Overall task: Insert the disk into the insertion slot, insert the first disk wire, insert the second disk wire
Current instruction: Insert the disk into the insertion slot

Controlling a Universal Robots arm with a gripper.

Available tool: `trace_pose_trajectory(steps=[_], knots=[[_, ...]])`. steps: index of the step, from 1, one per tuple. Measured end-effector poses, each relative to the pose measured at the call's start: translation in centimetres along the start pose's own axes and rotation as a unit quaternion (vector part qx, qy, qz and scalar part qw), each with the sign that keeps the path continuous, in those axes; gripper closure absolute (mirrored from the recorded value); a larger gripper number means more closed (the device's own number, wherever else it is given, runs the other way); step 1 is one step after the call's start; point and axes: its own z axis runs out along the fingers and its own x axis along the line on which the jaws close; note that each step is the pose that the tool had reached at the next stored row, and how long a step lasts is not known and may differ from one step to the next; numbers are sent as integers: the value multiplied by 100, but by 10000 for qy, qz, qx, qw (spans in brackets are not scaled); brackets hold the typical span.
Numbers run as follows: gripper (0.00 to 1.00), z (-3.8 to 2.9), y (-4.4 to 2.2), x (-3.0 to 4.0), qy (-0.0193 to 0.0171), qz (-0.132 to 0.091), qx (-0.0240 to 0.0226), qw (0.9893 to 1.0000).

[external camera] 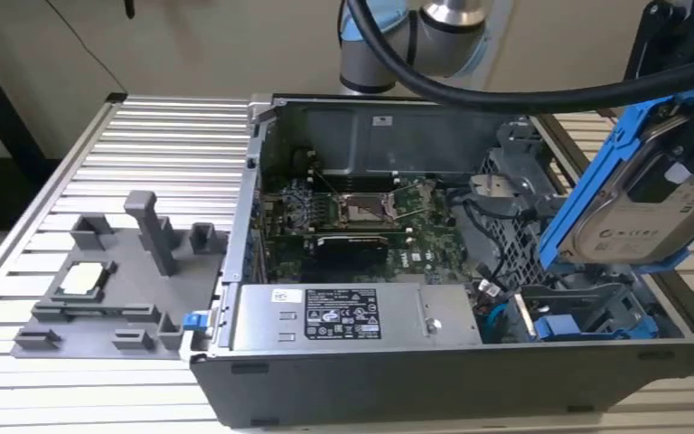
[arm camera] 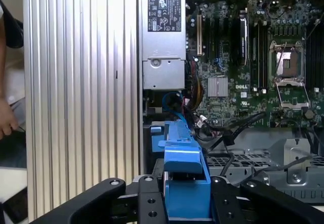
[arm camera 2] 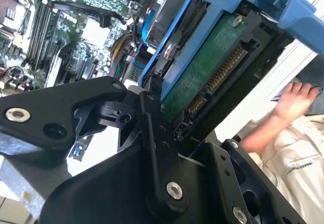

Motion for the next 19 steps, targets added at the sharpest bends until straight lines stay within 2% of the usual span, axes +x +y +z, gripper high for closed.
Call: trace_pose_trajectory(steps=[9, 13, 19], knots=[[67, 131, -15, -1, -2, -1, -2, 10000], [67, 164, -55, -2, 0, -27, -74, 10000], [67, 174, -63, -2, -1, -34, -80, 10000]])
